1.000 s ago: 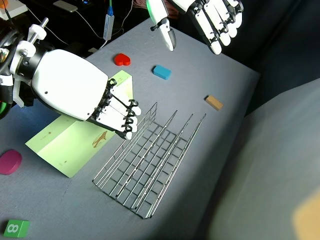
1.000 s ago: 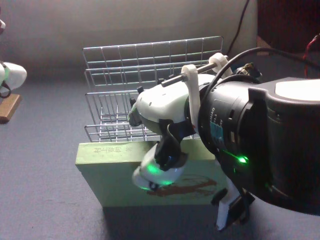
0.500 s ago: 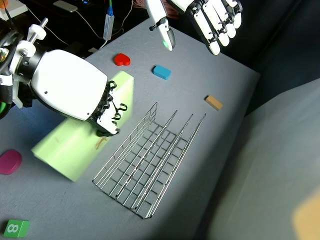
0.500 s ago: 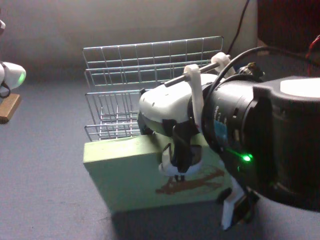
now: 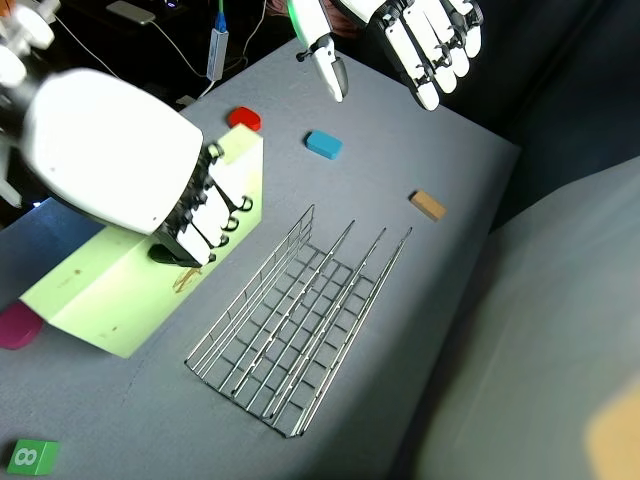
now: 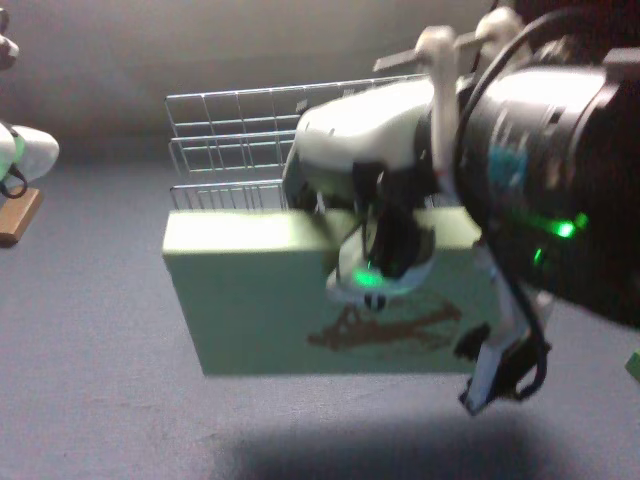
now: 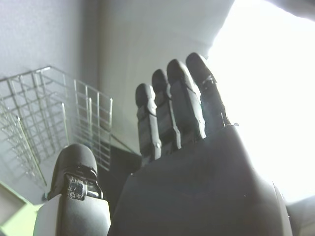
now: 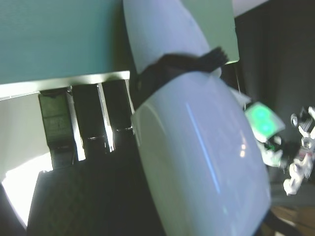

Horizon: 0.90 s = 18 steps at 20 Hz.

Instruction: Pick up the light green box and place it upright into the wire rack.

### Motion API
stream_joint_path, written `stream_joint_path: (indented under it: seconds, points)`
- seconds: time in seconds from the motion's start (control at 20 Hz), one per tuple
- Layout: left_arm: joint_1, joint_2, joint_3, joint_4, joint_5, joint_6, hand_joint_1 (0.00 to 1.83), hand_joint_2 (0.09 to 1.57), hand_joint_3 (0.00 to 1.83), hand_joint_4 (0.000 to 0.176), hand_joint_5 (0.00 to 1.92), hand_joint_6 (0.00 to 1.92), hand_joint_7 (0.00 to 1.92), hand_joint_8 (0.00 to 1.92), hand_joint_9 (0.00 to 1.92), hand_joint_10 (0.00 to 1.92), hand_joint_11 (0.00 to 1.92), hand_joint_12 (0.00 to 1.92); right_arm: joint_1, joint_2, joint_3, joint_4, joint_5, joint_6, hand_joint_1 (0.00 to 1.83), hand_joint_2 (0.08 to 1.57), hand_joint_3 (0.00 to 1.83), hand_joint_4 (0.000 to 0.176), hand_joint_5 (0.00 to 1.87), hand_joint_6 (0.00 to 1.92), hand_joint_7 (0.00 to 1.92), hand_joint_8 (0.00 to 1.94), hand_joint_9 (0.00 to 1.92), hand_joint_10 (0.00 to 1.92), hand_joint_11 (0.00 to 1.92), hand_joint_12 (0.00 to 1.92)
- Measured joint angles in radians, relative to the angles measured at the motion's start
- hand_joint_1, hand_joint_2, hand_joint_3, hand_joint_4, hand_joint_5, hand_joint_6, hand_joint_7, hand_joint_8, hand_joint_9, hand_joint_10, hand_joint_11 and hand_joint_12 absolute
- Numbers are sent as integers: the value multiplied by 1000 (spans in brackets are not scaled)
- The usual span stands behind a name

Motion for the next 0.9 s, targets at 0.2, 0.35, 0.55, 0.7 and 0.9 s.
stream_joint_path:
  seconds: [0.2, 0.35, 0.55, 0.7, 0.9]
  points:
    - [-9, 0, 0, 5, 3, 10, 135, 1250, 0, 1, 380, 5, 360, 3, 307, 1, 0, 670, 93, 22, -5, -1, -6, -61, 1348, 1210, 0, 0, 647, 1254, 829, 1218, 809, 1487, 726, 1527]
    - [-9, 0, 0, 1, 3, 11, 148, 1246, 0, 1, 385, 6, 365, 4, 308, 2, 0, 669, 132, 18, -5, 0, -4, -97, 1347, 1211, 0, 0, 652, 1272, 823, 1215, 810, 1482, 729, 1528]
    - [-9, 1, 0, 0, 4, 12, 164, 1236, 0, 0, 403, 10, 366, 2, 310, 1, 0, 655, 146, 12, -6, -97, 5, -96, 1347, 1211, 0, 0, 660, 1279, 806, 1232, 819, 1470, 732, 1530]
    - [-9, 2, 2, 0, 4, 19, 165, 1233, 0, 0, 401, 6, 362, 0, 291, 0, 0, 653, 152, -9, 11, -147, 9, -88, 1347, 1212, 0, 0, 656, 1285, 808, 1233, 813, 1476, 717, 1529]
    - [-9, 2, 2, 0, 4, 19, 192, 1221, 0, 0, 397, 2, 354, 0, 300, 4, 0, 662, 131, -61, 72, -143, 37, -75, 1347, 1211, 1, 0, 657, 1269, 829, 1229, 796, 1488, 712, 1548]
